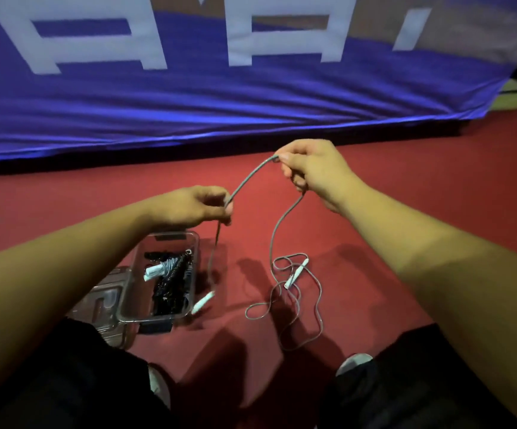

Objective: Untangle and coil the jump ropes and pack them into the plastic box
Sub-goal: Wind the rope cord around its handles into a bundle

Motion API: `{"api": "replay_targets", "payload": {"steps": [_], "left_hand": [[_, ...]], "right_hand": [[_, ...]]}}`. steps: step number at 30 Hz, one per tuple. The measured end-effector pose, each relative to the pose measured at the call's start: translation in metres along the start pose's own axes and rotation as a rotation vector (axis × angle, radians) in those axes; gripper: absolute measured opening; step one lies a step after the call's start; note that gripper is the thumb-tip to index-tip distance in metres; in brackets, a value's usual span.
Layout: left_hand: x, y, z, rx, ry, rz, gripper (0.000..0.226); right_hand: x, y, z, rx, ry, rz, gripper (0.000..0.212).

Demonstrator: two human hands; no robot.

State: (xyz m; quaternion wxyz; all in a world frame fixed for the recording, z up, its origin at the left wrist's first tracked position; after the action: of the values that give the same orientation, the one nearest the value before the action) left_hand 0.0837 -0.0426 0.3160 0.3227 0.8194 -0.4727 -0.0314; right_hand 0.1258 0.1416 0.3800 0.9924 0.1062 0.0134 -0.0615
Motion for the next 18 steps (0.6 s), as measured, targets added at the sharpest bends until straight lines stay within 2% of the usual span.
{"api": "replay_targets", "payload": {"steps": [2, 3, 4, 5, 7, 9, 10, 11, 12, 15, 18], "left_hand": [[0.008, -0.004, 0.015, -0.094, 0.092, 0.048, 0.017], [0.012, -0.010, 0.022, -0.155, 0.149, 0.092, 0.025], [0.015, -0.014, 0.026, -0.199, 0.197, 0.115, 0.034], [0.017, -0.017, 0.023, -0.170, 0.217, 0.102, 0.039], [0.015, -0.012, 0.002, 0.086, 0.194, -0.023, 0.039], [0.008, -0.003, -0.020, 0.245, 0.164, -0.136, 0.037], [0.006, -0.001, -0.024, 0.249, 0.175, -0.143, 0.037], [0.005, -0.002, -0.025, 0.227, 0.196, -0.132, 0.038], [0.005, -0.002, -0.022, 0.189, 0.230, -0.115, 0.039], [0.007, 0.002, -0.012, 0.092, 0.311, -0.083, 0.039], [0.004, 0.005, -0.010, 0.019, 0.332, -0.099, 0.038]], "right_hand": [[0.002, 0.013, 0.003, -0.103, -0.025, -0.151, 0.022], [-0.001, 0.022, 0.005, -0.058, -0.006, -0.240, 0.024], [-0.005, 0.028, 0.008, 0.101, 0.045, -0.300, 0.024], [-0.008, 0.026, 0.011, 0.367, 0.101, -0.295, 0.019], [-0.007, 0.001, -0.005, 0.873, 0.066, -0.060, 0.011], [-0.001, -0.016, -0.027, 1.027, -0.045, 0.204, 0.040], [0.001, -0.022, -0.031, 1.031, -0.070, 0.295, 0.059], [0.004, -0.025, -0.030, 1.045, -0.083, 0.361, 0.069], [0.005, -0.025, -0.029, 1.074, -0.102, 0.395, 0.067], [0.006, -0.014, -0.033, 1.144, -0.210, 0.435, 0.046], [0.008, -0.010, -0.034, 1.143, -0.258, 0.390, 0.043]]}}
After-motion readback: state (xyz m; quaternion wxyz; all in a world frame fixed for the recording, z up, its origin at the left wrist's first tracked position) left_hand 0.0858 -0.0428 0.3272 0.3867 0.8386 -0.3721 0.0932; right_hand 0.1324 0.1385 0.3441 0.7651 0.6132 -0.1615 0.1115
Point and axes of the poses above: each hand's wrist, its own x-axis away from the middle knuckle, its own y-axis out of the back of the hand, z = x × y, the point moved 8 cm from there along -x, towards the middle knuckle, and after that the axes turned 3 degrees about z, right-handed, at the moved point
